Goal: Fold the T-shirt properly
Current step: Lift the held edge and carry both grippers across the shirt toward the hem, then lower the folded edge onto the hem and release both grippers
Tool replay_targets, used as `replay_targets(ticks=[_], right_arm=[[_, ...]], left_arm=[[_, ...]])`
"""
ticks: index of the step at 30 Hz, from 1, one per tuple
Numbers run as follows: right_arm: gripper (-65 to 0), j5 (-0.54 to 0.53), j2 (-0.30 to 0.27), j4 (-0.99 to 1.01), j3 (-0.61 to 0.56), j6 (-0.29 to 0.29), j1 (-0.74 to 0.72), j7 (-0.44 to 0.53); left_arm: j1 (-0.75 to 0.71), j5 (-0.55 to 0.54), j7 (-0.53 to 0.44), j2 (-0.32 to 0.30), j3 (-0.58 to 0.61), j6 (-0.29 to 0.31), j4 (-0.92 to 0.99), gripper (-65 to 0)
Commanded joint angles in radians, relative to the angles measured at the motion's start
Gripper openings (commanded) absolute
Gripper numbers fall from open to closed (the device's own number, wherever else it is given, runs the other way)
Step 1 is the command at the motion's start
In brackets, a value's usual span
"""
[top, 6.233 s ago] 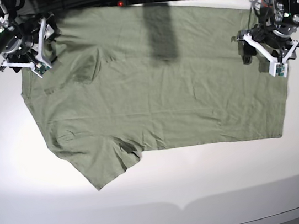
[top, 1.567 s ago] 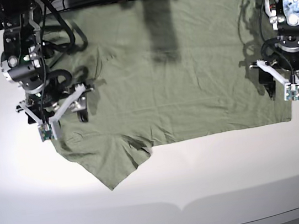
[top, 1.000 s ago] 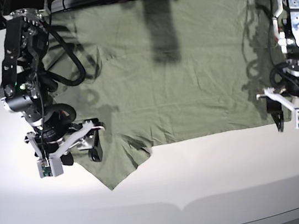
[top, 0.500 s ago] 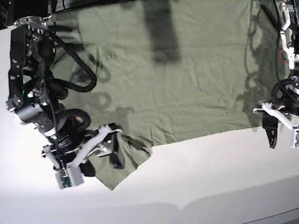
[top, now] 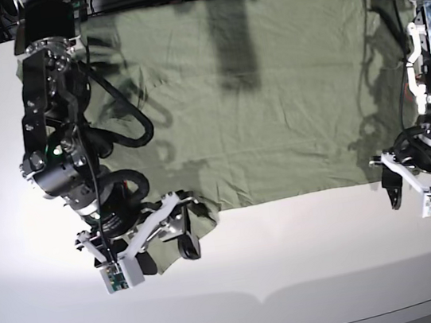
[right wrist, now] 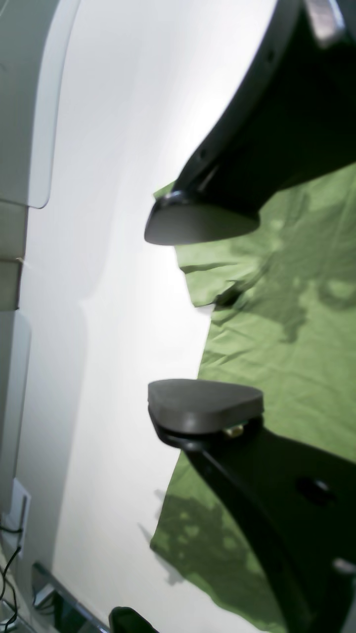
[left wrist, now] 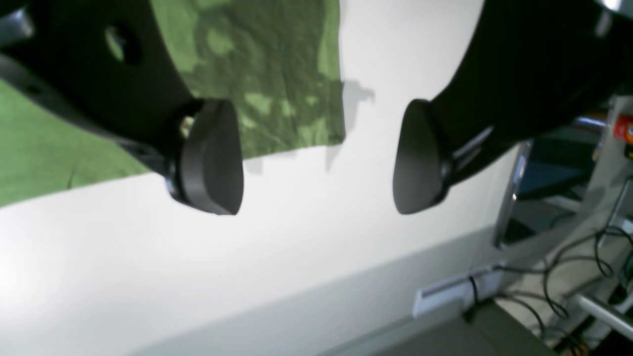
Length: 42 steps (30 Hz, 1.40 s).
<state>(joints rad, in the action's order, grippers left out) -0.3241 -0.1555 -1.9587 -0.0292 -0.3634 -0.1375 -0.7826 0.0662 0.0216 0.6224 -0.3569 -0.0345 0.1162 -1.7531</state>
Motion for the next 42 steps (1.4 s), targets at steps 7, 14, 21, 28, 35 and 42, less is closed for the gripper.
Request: replay_targets(ticks=[7, 14, 21, 28, 35, 42], right_arm=[[-23.4, -0.009, -0.002, -0.016, 0.001, -0.003, -0.019, -0.02], [-23.4, -0.009, -0.002, -0.016, 0.001, -0.003, 0.0, -0.03], [-23.4, -0.009, -0.002, -0.016, 0.001, -0.003, -0.001, -0.026], [-23.4, 0.009, -0.003, -0.016, 0.001, -0.003, -0.012, -0.027], [-23.4, 0.04, -0.003, -0.016, 0.001, -0.003, -0.065, -0.064], [-23.4, 0.04, -0.003, -0.008, 0.001, -0.027, -0.113, -0.083]], left_arm=[[0.017, 0.003, 0.037, -0.012, -0.006, -0.003, -0.014, -19.9], [0.014, 0.002, 0.043, -0.012, -0.006, -0.003, -0.014, -19.9], [0.014, 0.002, 0.036, -0.012, -0.006, -0.003, -0.014, -19.9], [0.016, -0.001, 0.039, -0.012, -0.006, -0.001, -0.014, -19.9], [0.041, -0.004, 0.036, -0.012, -0.006, 0.027, -0.008, -19.9], [0.193, -0.029, 0.034, -0.012, -0.006, 0.084, 0.205, -19.9]])
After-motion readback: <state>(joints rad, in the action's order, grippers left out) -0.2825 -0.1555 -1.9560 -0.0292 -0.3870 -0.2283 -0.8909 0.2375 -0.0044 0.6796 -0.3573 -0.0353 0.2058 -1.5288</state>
